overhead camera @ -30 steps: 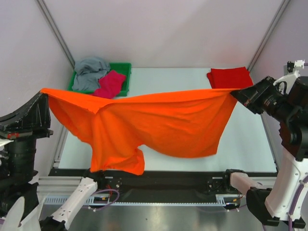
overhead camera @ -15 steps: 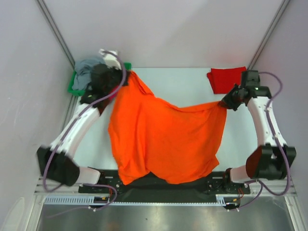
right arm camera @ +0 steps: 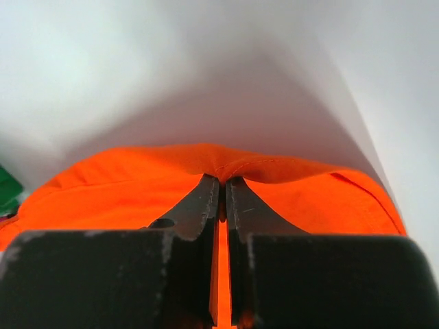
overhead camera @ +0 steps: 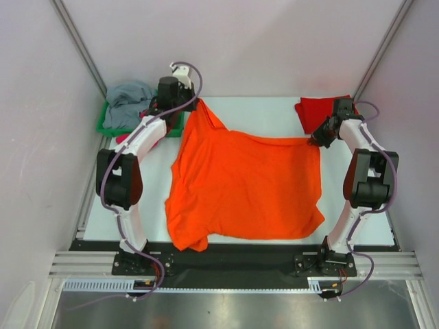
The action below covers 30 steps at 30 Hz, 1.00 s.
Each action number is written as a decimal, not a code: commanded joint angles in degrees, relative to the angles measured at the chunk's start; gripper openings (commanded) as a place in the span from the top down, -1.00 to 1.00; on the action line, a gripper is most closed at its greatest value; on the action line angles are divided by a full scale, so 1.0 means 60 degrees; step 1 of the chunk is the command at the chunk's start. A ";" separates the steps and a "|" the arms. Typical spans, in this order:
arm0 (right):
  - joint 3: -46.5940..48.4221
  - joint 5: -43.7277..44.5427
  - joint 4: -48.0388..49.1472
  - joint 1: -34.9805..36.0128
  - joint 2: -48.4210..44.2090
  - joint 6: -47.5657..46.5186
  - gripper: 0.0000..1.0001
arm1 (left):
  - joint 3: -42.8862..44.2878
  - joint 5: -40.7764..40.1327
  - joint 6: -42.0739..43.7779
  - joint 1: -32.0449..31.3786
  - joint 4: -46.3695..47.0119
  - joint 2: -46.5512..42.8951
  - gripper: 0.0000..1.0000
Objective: Fold and stack the t-shirts
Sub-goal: Flatten the tshirt out
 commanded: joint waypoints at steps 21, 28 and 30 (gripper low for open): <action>0.4666 -0.1057 -0.5381 0.0725 -0.7679 -0.0597 1.00 | 0.0894 0.0046 0.0399 0.0208 -0.1976 -0.9791 1.00; 0.6967 -0.1189 -0.6833 0.0725 -0.8618 -0.0509 1.00 | 0.1408 -0.0130 0.0401 0.0164 -0.2537 -1.1931 0.99; 0.7159 -0.1437 -0.6937 0.0739 -0.8866 -0.0407 1.00 | 0.1496 -0.0145 0.0416 0.0164 -0.2655 -1.2153 0.99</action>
